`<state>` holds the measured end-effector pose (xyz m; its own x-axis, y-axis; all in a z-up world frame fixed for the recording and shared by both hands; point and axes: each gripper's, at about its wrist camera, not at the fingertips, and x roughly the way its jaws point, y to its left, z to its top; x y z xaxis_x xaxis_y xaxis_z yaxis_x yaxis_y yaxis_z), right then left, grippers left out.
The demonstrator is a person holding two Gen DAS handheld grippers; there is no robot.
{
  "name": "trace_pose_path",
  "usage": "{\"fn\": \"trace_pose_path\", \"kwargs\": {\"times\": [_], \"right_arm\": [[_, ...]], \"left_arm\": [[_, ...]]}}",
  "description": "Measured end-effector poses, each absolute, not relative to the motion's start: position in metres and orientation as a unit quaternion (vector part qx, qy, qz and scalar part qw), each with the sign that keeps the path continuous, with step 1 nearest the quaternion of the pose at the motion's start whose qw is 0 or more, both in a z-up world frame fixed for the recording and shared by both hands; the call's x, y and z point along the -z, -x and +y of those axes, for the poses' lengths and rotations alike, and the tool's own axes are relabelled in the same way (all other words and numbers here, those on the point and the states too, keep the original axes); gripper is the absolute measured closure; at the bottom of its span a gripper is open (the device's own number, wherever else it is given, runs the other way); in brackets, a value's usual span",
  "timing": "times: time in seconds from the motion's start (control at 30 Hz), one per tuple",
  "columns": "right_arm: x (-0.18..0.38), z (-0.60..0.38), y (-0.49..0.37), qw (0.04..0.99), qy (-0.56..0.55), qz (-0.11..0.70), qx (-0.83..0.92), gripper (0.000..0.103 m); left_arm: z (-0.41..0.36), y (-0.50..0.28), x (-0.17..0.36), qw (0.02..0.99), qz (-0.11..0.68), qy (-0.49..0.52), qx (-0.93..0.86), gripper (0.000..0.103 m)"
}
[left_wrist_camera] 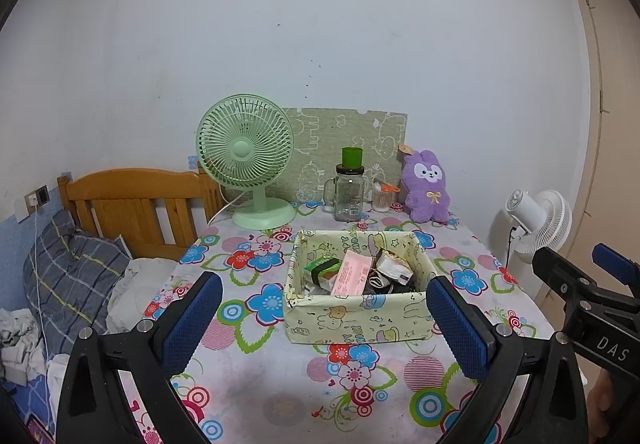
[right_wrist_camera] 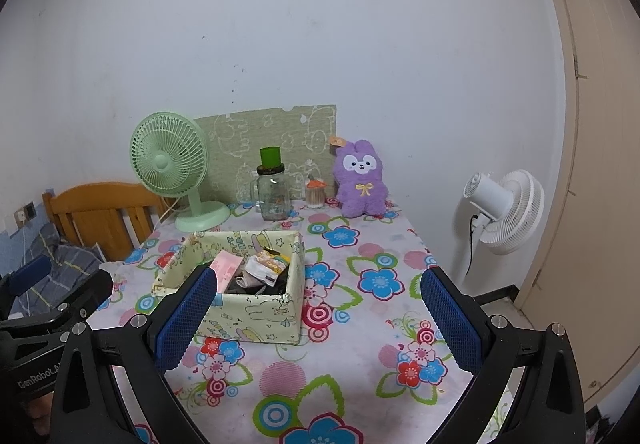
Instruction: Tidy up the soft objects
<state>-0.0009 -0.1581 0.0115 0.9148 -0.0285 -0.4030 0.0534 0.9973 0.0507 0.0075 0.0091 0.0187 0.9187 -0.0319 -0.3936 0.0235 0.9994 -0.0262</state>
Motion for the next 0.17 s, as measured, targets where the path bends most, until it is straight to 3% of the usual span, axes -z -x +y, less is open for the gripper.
{"fn": "trace_pose_path", "kwargs": {"times": [0.17], "right_arm": [[-0.0110,-0.1574,0.0010,0.978,-0.032,0.207,0.019,0.000]], "left_arm": [[0.0082,-0.0077,-0.0187,0.979,0.203,0.011,0.014,0.000]]}}
